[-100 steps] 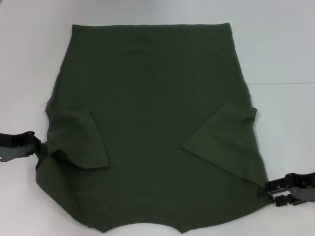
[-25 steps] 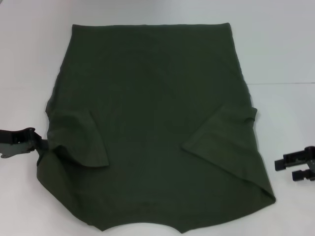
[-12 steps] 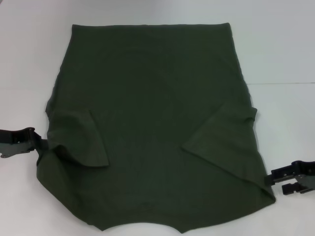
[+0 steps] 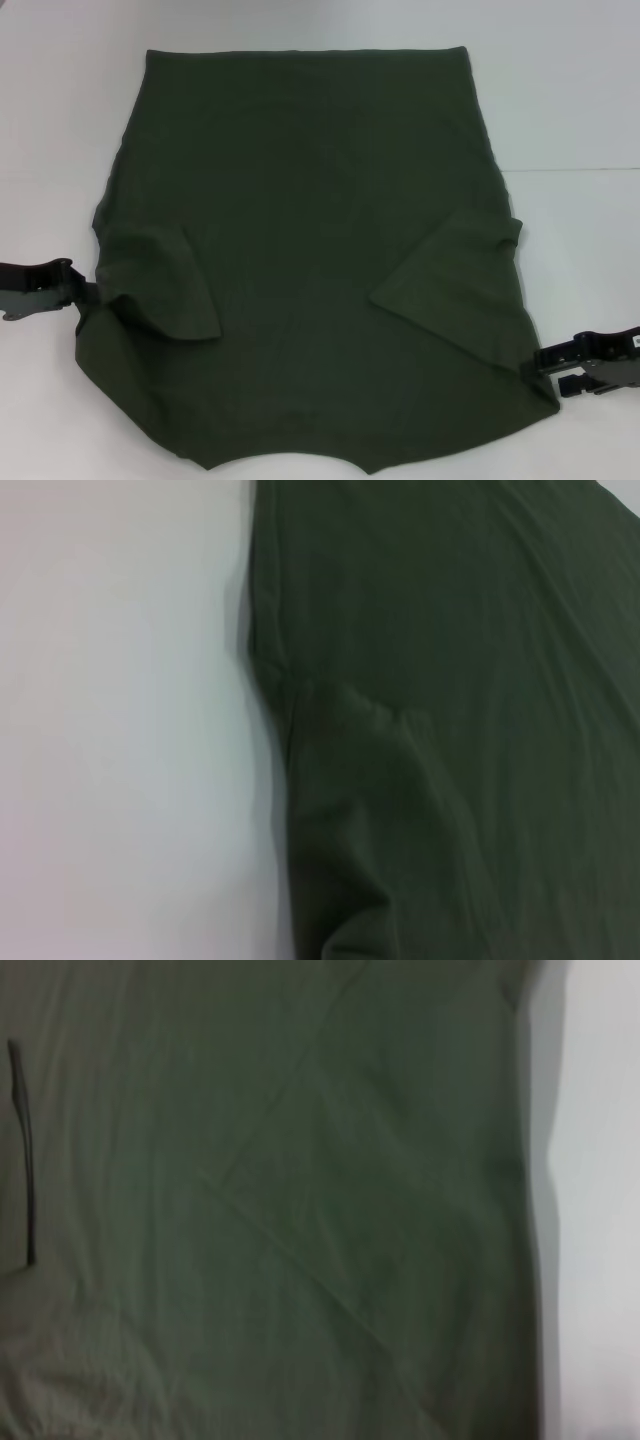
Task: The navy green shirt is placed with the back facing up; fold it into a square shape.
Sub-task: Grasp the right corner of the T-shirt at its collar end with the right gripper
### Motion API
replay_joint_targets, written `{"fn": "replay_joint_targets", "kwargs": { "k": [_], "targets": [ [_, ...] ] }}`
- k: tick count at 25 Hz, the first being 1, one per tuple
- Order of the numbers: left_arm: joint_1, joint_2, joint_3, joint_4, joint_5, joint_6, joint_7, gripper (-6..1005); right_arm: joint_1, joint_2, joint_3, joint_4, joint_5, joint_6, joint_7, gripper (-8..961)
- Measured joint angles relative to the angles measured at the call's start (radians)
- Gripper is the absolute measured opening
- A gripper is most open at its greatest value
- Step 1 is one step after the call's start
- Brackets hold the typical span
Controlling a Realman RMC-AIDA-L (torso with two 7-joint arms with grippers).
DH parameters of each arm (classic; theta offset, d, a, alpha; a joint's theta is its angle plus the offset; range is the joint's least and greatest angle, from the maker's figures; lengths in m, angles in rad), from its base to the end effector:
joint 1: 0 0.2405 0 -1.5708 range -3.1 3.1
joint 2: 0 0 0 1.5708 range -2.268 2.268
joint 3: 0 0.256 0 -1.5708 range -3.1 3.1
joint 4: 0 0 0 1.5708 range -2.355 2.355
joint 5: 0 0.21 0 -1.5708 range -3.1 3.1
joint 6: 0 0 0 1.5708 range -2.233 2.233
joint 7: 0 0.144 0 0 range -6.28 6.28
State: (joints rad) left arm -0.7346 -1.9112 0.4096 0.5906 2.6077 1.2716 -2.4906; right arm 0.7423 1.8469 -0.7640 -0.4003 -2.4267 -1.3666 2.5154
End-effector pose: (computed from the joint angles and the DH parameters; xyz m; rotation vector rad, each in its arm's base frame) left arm -0.3203 0.3985 0.0732 -1.9079 -1.8395 -0.2961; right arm 0.3107 0.3710 0.0344 -2.1370 1.9884 0.0439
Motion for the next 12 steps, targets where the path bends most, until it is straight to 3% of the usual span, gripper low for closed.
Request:
{"fn": "replay_joint_targets", "kwargs": {
  "k": [12],
  "targets": [
    [0.000, 0.000, 0.000, 0.000, -0.010, 0.000, -0.002, 4, 0.006, 0.028, -0.010, 0.000, 0.003, 0.034, -0.007, 779]
  ]
}}
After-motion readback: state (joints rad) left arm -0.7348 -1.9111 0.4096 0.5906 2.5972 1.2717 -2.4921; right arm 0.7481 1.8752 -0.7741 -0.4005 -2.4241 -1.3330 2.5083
